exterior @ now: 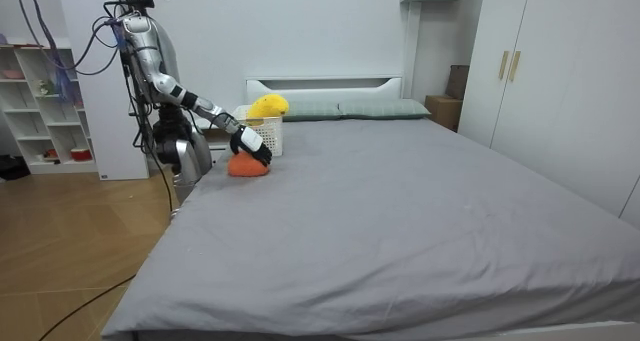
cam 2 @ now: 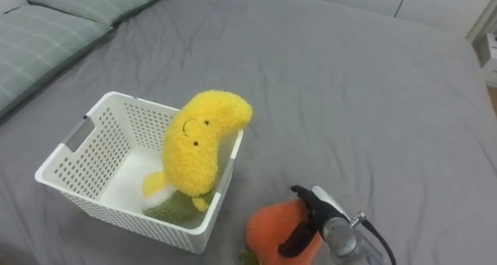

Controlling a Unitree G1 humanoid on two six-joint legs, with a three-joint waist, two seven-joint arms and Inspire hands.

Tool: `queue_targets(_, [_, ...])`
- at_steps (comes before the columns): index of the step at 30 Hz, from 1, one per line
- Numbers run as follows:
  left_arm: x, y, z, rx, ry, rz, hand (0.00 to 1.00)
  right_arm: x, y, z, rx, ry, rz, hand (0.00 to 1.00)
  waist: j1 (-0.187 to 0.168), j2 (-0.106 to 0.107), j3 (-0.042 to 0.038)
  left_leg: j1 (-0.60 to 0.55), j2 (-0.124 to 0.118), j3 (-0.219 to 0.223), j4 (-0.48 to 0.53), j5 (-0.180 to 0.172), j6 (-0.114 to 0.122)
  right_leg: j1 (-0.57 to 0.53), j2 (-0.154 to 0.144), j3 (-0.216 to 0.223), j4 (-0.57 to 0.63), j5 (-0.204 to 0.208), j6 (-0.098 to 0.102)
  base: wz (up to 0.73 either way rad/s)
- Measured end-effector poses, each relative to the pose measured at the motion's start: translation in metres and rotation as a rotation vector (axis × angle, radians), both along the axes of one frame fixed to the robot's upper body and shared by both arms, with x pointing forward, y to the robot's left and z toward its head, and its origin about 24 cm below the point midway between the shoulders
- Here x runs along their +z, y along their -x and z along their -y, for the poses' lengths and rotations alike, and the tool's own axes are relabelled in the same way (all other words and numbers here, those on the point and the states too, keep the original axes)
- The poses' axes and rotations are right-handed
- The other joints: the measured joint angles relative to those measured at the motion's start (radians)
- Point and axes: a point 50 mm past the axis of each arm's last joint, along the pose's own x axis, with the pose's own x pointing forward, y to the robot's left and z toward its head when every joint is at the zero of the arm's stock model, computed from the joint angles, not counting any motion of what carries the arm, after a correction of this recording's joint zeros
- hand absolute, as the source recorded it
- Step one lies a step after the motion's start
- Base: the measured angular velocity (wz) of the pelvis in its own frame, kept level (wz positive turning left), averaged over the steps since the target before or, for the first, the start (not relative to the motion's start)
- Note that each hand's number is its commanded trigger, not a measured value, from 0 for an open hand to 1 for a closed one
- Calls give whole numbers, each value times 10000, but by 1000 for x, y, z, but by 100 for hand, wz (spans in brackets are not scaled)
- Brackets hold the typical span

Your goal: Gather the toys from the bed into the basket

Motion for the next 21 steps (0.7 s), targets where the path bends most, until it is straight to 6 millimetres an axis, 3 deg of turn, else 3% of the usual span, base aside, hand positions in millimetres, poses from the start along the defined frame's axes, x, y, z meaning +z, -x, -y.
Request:
queue_targets(1, [0,0,0,-3,1,-9,0,0,0,0,80,31,-44,57,0,6,3,1,-4,-30,15,0,0,24,0,-58,-2,0,0,7])
queue_targets(2, [0,0,0,-9,3,-11,0,0,0,0,128,41,-68,86,26,12,6,3,-5,-44,20,0,-1,35,0,-76,-2,0,0,6])
queue_targets(3, [0,0,0,-25,6,-23,0,0,-1,-1,215,77,-103,100,45,26,7,17,-4,-52,29,-1,-1,52,0,-79,-4,0,0,3])
queue_targets(13, [1,-1,0,-176,12,-84,0,-2,0,-1,618,599,-605,100,336,-57,-16,25,-9,-40,41,-13,-10,64,7,0,-43,-10,5,0])
queue_targets(21, [1,-3,0,-177,11,-45,0,-5,3,-10,898,311,-944,100,259,-119,-21,13,-13,9,-14,-13,-9,73,28,73,-153,-10,9,0])
